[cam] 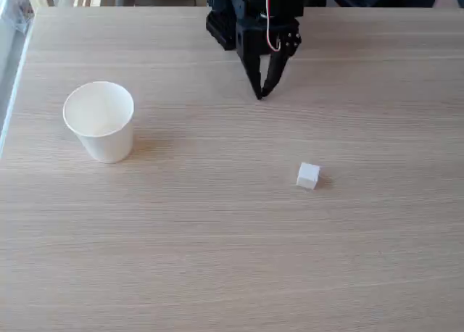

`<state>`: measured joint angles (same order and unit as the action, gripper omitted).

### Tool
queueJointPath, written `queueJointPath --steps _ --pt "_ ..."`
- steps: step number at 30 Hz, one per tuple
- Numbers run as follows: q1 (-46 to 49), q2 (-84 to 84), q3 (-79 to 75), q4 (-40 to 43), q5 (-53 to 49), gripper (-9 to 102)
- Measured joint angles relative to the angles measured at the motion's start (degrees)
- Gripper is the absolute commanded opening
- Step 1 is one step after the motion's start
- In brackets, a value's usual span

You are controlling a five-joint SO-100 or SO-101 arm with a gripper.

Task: Grasp a block and put it in the bin.

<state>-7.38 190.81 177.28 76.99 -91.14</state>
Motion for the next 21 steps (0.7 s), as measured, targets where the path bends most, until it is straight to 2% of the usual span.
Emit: queueJointPath --steps 21 --pt "-2.3 0.0 0.0 0.0 0.6 0"
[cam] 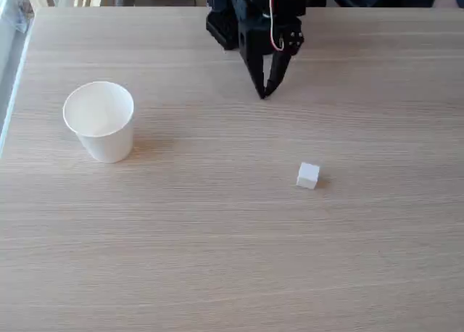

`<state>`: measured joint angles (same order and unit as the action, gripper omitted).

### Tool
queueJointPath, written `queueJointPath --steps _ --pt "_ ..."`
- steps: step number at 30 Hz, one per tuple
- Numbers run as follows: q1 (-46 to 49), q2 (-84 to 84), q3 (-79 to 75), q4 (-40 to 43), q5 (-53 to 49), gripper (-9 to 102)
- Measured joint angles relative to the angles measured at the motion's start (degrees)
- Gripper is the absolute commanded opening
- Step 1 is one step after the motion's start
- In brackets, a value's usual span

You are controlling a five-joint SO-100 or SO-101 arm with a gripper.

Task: Grasp a block and put it in the bin.

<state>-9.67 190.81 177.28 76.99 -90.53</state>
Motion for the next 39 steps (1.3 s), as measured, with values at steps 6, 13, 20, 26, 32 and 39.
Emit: queueJointPath --steps 6,13,20,26,32,39 --pt "0.0 0.0 0.0 -0.7 -1.5 0" --pt "-1.2 -8.3 -1.5 -11.5 -4.2 0" --pt "-4.5 -25.3 -11.7 -20.3 -1.2 0" --pt "-6.9 -41.2 -25.6 -16.7 9.4 0" --pt "-7.7 -56.3 -36.7 -10.6 19.0 0" --pt "-8.3 -64.8 -40.3 -7.8 24.7 3"
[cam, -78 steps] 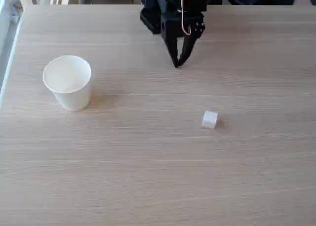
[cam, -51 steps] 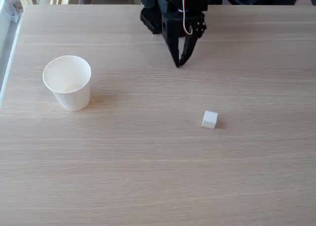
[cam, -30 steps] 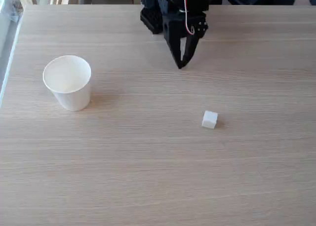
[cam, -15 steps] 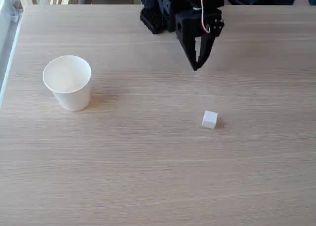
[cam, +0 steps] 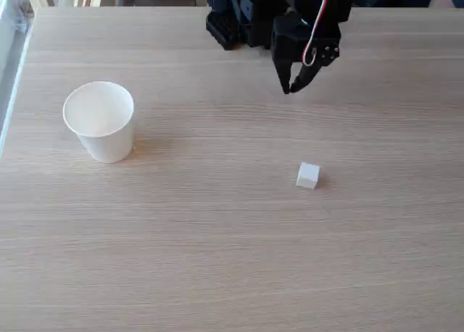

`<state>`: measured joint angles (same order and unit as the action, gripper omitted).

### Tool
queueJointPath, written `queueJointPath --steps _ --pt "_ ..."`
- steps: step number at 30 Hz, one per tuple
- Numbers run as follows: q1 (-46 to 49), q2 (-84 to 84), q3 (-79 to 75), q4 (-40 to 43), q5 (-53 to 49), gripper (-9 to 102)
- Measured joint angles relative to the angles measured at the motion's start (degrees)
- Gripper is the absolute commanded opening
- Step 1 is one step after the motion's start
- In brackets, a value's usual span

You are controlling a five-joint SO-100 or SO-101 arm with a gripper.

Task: Grasp a block and put it in the bin.

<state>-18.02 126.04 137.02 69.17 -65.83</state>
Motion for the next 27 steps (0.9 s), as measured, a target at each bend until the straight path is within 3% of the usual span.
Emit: queueJointPath --steps 8,14,20,27 --pt "1.1 -13.0 -11.7 1.4 5.1 8" --pt "3.1 -20.5 -19.0 -0.2 5.2 22" --pt "4.3 -26.1 -25.1 -0.2 5.2 29" --pt "4.6 -31.1 -31.7 0.4 5.0 30"
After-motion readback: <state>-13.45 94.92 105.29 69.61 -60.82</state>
